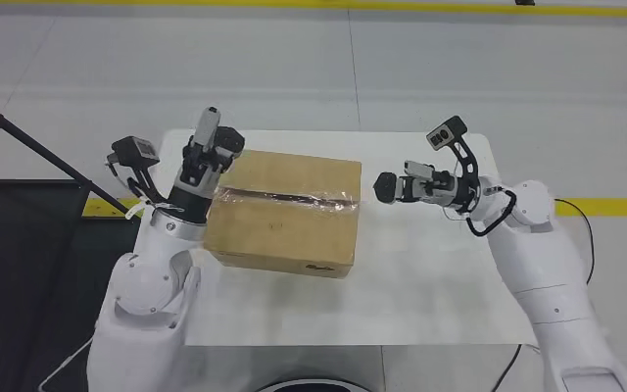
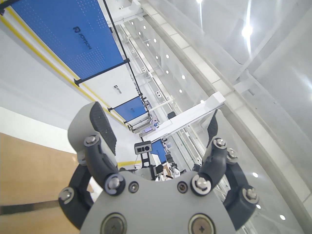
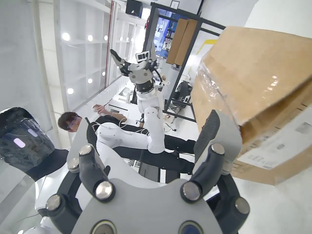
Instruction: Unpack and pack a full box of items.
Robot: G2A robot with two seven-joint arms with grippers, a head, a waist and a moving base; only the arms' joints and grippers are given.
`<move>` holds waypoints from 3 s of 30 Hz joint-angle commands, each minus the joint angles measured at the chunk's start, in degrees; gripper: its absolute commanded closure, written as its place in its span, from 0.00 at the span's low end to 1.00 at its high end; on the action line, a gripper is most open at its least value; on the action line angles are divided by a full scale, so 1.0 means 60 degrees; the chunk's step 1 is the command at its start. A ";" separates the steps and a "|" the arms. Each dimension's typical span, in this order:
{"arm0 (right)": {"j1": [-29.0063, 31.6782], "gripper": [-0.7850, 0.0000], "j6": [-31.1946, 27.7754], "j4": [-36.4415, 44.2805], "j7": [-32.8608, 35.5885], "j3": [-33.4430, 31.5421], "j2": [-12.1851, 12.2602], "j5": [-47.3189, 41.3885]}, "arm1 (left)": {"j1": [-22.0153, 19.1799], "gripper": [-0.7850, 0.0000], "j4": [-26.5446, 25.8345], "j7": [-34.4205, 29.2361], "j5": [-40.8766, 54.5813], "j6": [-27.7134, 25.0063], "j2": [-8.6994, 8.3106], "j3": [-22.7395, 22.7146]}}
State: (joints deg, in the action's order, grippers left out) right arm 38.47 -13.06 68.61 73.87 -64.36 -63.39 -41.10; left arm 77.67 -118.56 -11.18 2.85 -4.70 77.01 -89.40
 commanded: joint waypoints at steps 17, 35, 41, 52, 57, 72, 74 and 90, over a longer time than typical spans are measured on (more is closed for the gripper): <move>-0.0620 0.00 0.0718 0.0518 -0.1189 0.1597 -0.0543 -0.0042 | 0.2025 0.00 0.1695 -0.3923 0.1672 -0.0907 -0.0444 -0.3123; -0.2605 0.00 0.0628 -0.2404 -0.1732 0.4480 -0.2234 -0.0220 | 0.2360 0.00 0.1859 -0.4159 0.1998 -0.1102 -0.0560 -0.2780; -0.2608 0.00 0.0765 -0.2787 -0.1410 0.4357 -0.2287 -0.0053 | 0.2293 0.00 0.1847 -0.4123 0.2037 -0.1041 -0.0605 -0.2708; -0.2193 0.00 0.1215 -0.2517 -0.1070 0.3634 -0.1951 0.0733 | 0.2236 0.00 0.1809 -0.4009 0.2037 -0.1033 -0.0673 -0.2523; -0.1805 0.00 0.1522 -0.2117 -0.1037 0.3126 -0.1675 0.1162 | 0.2213 0.00 0.1732 -0.3963 0.2058 -0.1031 -0.0710 -0.2538; 0.0067 0.00 0.2210 -0.0227 -0.1269 0.0949 -0.0726 0.2005 | 0.1845 0.00 0.0848 -0.4129 0.2459 -0.0819 -0.0834 -0.2526; 0.0300 0.00 0.2283 0.0029 -0.1276 0.0708 -0.0635 0.2064 | 0.1698 0.00 0.0739 -0.4196 0.2656 -0.0664 -0.0842 -0.2351; 0.1141 0.00 0.2333 0.1128 -0.1342 0.0108 -0.0414 0.2037 | -0.0315 0.00 0.2170 -0.2957 0.2318 0.0845 -0.0618 0.1453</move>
State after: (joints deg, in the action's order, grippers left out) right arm 45.25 0.98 75.35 65.76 -63.67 -65.89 -28.81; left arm 76.43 -105.99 -29.60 17.79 -0.05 73.22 -82.06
